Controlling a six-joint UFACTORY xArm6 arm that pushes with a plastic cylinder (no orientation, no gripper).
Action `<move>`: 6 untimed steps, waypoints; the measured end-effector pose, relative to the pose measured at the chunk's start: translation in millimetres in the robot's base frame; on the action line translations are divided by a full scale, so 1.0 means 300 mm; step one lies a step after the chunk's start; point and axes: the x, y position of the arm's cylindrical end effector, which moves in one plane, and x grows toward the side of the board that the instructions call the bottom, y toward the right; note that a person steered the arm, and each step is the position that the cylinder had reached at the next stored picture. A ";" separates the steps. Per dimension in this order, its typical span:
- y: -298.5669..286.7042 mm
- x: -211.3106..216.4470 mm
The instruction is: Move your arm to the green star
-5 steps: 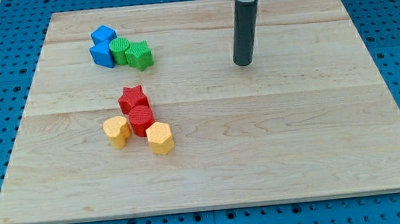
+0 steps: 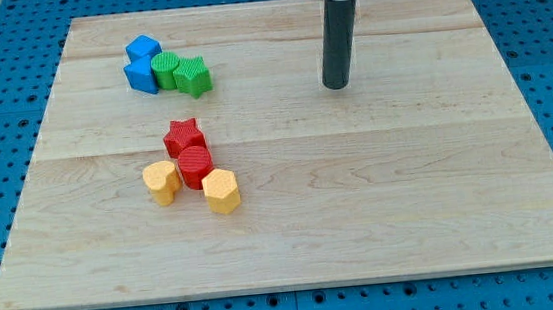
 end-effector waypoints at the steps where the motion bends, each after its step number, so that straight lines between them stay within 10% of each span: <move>1: -0.003 -0.024; 4: -0.073 -0.047; 6: -0.127 -0.342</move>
